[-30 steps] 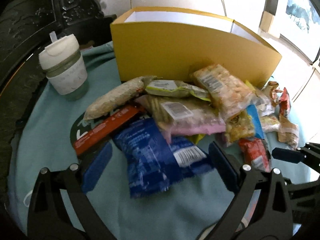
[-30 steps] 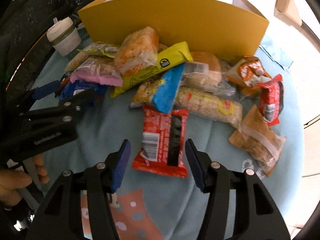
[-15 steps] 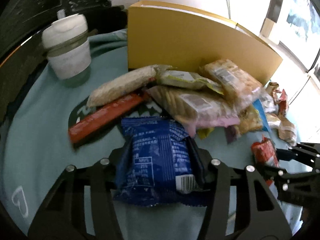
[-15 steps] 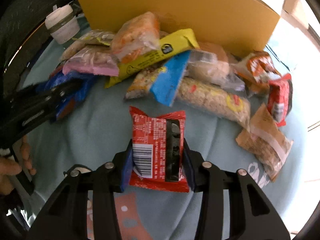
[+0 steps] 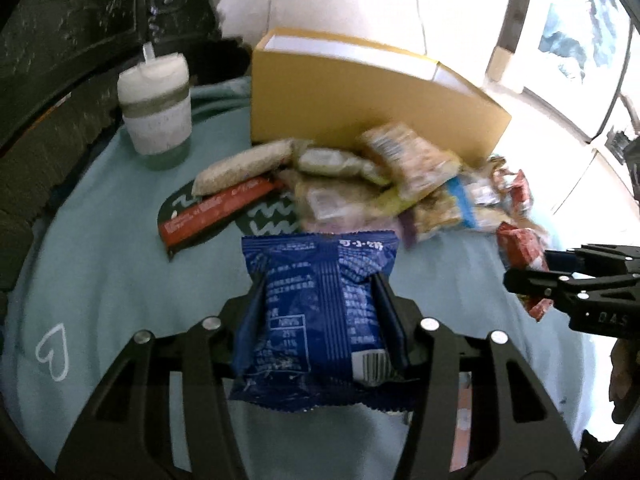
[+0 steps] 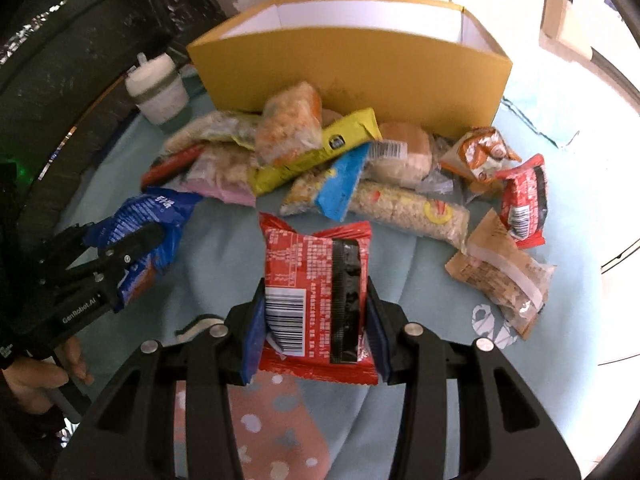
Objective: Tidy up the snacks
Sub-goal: 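Place both snacks into the yellow box and release them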
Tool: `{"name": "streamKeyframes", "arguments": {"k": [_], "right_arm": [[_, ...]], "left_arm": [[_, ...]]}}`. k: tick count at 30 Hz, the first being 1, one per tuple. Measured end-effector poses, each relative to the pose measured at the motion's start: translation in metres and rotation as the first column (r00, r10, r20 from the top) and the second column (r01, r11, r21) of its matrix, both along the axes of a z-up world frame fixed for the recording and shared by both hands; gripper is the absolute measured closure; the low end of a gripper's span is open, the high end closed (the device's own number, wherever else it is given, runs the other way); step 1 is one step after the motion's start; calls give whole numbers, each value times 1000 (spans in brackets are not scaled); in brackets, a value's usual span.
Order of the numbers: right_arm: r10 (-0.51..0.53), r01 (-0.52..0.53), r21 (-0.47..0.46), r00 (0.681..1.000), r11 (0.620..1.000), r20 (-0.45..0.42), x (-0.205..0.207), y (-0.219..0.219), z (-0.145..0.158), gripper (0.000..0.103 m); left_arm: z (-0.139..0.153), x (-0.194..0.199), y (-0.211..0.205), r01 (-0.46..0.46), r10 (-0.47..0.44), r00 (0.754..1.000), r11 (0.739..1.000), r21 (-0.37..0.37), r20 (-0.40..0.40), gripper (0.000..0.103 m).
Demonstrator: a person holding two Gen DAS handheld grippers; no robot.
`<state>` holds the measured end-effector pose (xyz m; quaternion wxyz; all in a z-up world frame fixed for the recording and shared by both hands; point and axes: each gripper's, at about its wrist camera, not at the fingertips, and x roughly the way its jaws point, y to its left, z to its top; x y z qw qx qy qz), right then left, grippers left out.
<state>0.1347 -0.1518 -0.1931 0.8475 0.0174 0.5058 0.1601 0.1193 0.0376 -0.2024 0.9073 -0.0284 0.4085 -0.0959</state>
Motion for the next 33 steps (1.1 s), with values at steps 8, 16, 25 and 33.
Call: {"name": "streamKeyframes", "arguments": {"k": [8, 16, 25, 33], "right_arm": [[-42, 36, 71, 996, 997, 85, -26, -36, 53, 59], [-78, 55, 102, 967, 993, 242, 18, -56, 143, 59], [-83, 51, 89, 915, 995, 395, 100, -68, 237, 59], [-109, 107, 23, 931, 994, 349, 188, -68, 226, 41]], "left_arm": [[58, -17, -14, 58, -53, 990, 998, -34, 132, 50], [136, 33, -31, 40, -23, 966, 997, -62, 258, 50], [227, 132, -63, 85, -62, 934, 995, -50, 353, 50], [219, 218, -74, 18, -23, 961, 1000, 21, 277, 2]]}}
